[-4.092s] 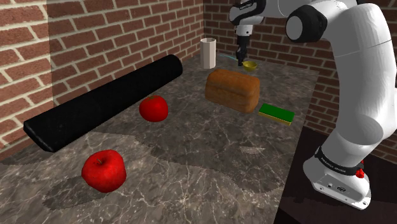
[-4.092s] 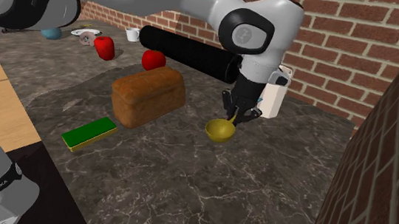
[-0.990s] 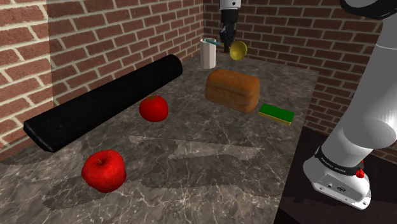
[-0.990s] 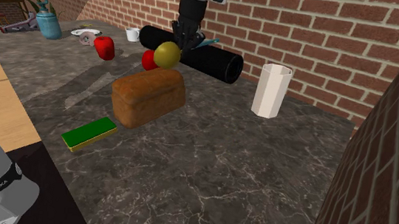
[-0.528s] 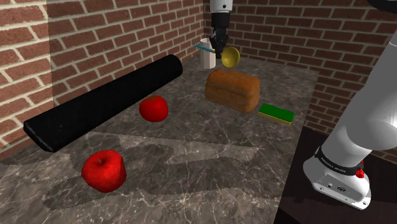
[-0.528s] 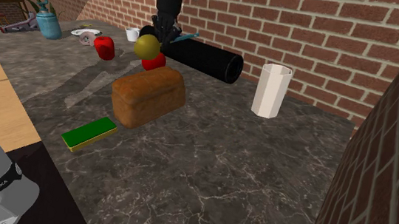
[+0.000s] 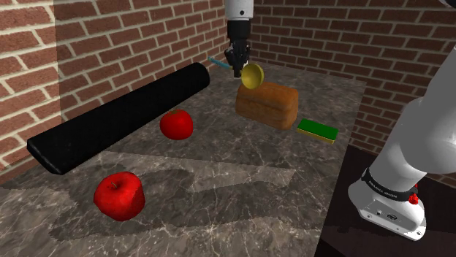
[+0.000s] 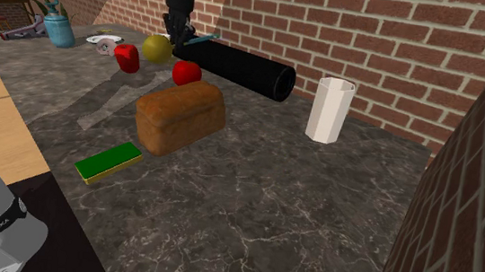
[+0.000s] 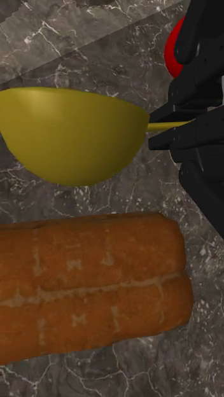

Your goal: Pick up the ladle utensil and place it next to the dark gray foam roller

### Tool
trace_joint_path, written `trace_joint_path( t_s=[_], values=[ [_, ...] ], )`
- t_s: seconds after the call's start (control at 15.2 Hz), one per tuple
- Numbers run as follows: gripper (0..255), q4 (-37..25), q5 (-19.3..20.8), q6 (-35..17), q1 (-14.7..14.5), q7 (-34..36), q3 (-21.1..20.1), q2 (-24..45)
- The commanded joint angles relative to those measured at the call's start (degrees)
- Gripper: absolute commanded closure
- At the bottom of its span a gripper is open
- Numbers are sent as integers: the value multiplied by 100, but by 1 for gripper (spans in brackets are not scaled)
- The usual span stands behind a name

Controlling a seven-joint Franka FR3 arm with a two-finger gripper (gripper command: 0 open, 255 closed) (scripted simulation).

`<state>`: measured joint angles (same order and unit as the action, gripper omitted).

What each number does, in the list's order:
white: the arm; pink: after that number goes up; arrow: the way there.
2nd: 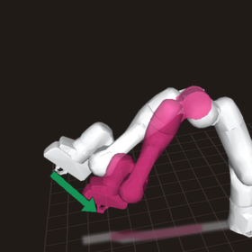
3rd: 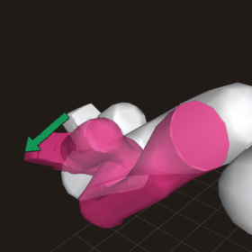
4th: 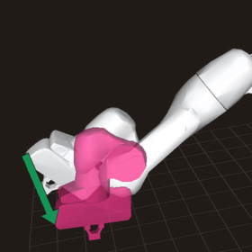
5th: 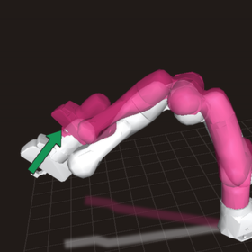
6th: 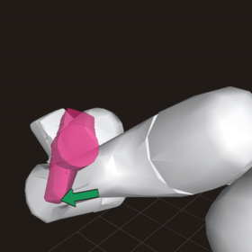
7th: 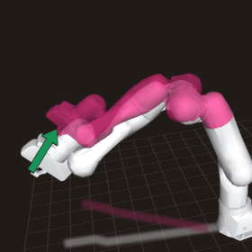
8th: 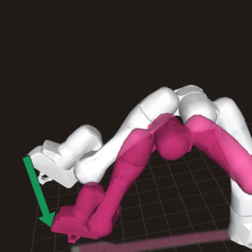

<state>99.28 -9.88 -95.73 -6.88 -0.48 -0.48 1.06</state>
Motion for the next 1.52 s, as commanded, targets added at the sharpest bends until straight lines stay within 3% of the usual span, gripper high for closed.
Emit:
trace_joint_path(
  t_s=[0.0, 0.46, 1.45],
  values=[
    [255, 45, -21, -53, -139, 275, -134, -39],
    [255, -64, -57, -220, -596, 1151, -575, 77],
    [255, 964, -97, -1336, -615, 974, -591, 179]
  ],
)
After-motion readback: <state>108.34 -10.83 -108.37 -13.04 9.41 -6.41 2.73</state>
